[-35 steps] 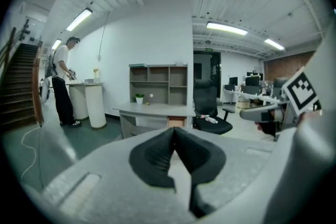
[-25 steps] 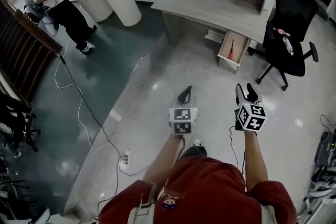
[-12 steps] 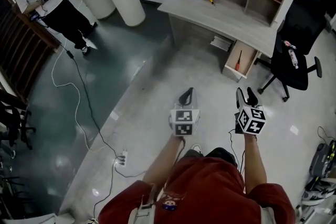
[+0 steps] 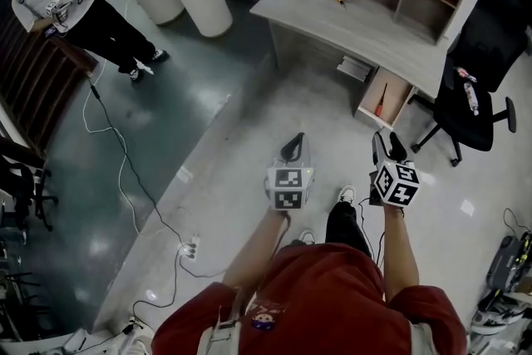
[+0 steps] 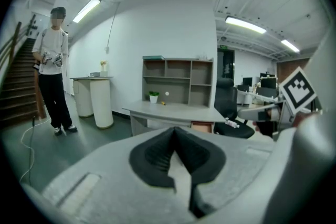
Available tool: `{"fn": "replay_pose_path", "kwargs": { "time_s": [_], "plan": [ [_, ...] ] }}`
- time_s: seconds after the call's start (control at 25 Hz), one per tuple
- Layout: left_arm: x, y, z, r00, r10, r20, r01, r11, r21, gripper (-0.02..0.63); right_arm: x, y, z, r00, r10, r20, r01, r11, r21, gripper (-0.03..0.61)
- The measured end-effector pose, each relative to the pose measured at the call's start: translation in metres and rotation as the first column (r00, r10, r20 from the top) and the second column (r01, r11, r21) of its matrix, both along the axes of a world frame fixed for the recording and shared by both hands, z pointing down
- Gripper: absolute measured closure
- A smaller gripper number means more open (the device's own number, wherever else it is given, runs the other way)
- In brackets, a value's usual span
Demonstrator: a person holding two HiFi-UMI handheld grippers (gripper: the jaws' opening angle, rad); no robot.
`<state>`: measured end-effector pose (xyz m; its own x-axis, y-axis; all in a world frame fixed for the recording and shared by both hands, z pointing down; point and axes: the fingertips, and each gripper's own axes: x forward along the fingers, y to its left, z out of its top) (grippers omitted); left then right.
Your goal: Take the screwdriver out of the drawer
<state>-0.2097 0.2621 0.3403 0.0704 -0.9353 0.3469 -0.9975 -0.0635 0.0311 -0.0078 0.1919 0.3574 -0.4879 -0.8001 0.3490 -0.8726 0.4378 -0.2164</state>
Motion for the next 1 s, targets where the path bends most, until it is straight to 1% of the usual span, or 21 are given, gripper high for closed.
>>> {"fn": "replay_pose_path", "kwargs": {
  "time_s": [0.08, 0.24, 0.36, 0.64, 0.84, 1.0],
  "plan": [
    [0.001, -0.022, 0.000, 1.000, -0.014, 0.006, 0.014, 1.000, 0.008, 0.613, 0.000, -0.024, 0.004, 1.000, -0.011, 0.003, 0.011, 1.000, -0.003, 0.391],
    [0.011, -0.073, 0.005, 1.000, -0.028, -0.008, 0.028, 1.000, 0.004, 0.613, 0.009, -0.074, 0.009, 0.999, -0.036, -0.014, 0.036, 0.999, -0.003, 0.391],
    [0.026, -0.114, 0.001, 0.999, -0.032, -0.019, 0.032, 0.999, -0.001, 0.612, 0.025, -0.116, 0.010, 0.999, -0.033, -0.005, 0.033, 0.999, -0.007, 0.391],
    [0.066, -0.203, 0.005, 1.000, -0.022, -0.008, 0.021, 0.999, -0.024, 0.613, 0.058, -0.200, 0.023, 0.999, -0.028, 0.018, 0.029, 0.999, -0.046, 0.391],
    [0.089, -0.260, 0.007, 1.000, -0.014, 0.000, 0.014, 0.999, -0.034, 0.612, 0.077, -0.253, 0.032, 0.999, -0.031, 0.033, 0.033, 0.997, -0.067, 0.391],
    [0.102, -0.294, 0.009, 1.000, -0.015, 0.004, 0.015, 0.999, -0.039, 0.612, 0.089, -0.286, 0.035, 0.998, -0.035, 0.043, 0.038, 0.997, -0.073, 0.391]
  ]
}}
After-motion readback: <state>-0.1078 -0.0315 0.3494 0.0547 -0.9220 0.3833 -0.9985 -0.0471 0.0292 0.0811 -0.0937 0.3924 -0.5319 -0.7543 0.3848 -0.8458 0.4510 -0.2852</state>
